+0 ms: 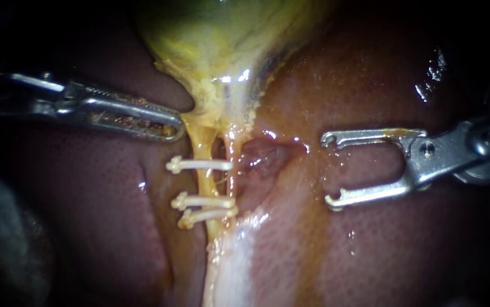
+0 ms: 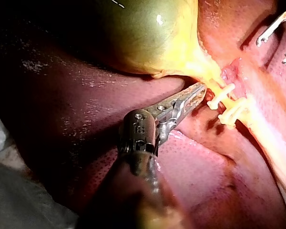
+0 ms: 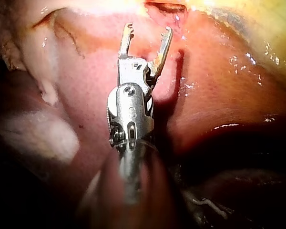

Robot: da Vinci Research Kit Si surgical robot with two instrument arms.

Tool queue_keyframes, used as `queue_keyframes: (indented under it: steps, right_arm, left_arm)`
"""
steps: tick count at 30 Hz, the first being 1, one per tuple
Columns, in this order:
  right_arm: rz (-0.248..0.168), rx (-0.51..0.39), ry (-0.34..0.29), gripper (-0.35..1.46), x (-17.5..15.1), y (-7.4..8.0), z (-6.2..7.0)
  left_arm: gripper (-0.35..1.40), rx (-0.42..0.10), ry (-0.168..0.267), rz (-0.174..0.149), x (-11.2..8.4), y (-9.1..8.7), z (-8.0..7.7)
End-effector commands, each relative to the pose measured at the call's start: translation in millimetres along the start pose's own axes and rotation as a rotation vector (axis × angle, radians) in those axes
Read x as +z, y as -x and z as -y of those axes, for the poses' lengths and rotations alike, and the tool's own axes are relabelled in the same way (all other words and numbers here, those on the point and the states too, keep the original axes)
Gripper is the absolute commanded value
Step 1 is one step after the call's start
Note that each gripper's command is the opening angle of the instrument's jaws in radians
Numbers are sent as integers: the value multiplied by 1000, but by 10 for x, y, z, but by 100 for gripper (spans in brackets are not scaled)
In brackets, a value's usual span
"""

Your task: Going back third clip left tube

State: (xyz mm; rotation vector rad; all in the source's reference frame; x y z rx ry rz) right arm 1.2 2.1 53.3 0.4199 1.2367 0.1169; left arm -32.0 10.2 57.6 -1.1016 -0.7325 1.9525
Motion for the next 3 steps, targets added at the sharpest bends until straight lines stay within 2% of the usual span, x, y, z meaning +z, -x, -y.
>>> queue_keyframes:
  steps: [1,3]
  right_arm:
    - [0,0,0,49,0,0,0]
    - [0,0,0,49,0,0,0]
  left_arm:
    - [-35,0,0,0,0,0,0]
    - [-35,0,0,0,0,0,0]
